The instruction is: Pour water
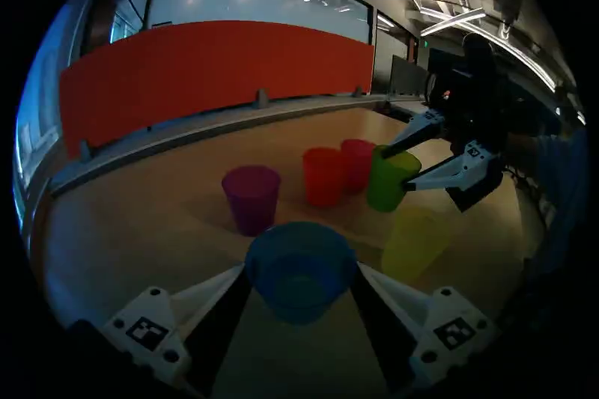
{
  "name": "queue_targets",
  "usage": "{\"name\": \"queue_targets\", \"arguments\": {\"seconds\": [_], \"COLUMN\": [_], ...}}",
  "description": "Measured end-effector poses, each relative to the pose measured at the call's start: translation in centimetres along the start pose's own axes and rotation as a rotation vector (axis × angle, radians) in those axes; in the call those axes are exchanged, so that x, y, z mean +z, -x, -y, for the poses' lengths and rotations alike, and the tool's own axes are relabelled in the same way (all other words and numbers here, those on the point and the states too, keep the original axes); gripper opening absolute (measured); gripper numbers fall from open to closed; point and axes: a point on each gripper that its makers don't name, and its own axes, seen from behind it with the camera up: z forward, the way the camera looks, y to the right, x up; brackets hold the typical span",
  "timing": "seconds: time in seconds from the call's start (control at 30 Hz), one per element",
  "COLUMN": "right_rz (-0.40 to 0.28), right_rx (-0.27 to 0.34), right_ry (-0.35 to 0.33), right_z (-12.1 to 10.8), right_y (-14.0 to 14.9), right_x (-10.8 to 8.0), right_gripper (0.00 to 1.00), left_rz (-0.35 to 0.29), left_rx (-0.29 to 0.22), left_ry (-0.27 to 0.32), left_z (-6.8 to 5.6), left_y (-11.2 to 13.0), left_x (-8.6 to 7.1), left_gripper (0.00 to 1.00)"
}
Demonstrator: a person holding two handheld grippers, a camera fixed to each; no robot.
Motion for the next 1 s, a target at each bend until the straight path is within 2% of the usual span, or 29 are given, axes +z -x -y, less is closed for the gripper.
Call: {"name": "queue_targets", "arguments": {"seconds": [0.47, 1.0], "right_rz": [-0.104, -0.25], "right_rx": [-0.009, -0.018], "right_ry": [0.02, 0.049], "right_z": [0.0, 0.2], "right_y": [-3.3, -7.3], "right_x": [-2.6, -6.2], "right_gripper": [0.92, 0.93], "left_rz": [-0.111, -0.195], "left_rx": [0.034, 0.078], "left_ry": [-0.029, -0.028], "left_z": [-0.4, -2.6], "left_y": [-4.4, -8.2], "left_x": [-2.1, -4.0], "left_gripper": [0.87, 0.87]}}
